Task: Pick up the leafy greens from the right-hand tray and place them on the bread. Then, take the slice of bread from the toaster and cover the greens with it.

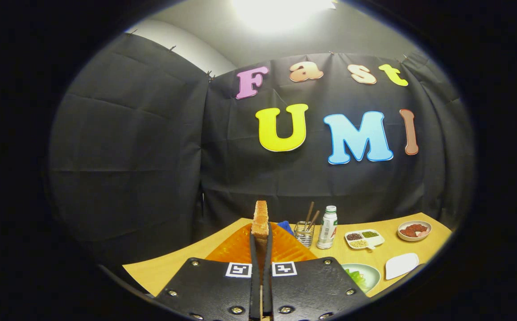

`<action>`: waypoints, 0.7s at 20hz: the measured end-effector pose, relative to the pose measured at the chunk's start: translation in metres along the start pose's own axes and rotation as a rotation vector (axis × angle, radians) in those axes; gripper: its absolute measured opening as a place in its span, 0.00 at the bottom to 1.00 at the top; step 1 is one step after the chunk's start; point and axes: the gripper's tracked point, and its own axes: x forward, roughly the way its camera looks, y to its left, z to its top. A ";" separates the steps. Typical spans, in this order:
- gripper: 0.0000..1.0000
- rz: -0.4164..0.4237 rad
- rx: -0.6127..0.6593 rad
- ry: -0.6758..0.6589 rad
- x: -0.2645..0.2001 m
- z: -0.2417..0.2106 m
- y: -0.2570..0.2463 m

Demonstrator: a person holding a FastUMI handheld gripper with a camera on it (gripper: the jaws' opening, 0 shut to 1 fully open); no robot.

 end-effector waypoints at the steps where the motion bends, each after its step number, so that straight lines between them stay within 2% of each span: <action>1: 0.02 -0.010 -0.004 0.004 -0.003 -0.003 -0.008; 5: 0.02 -0.021 -0.026 0.010 -0.010 -0.012 -0.039; 7: 0.02 0.000 -0.056 0.027 -0.011 -0.028 -0.053; 10: 0.02 0.001 -0.022 0.071 -0.017 -0.059 -0.079; 14: 0.02 -0.061 -0.008 0.106 -0.020 -0.077 -0.116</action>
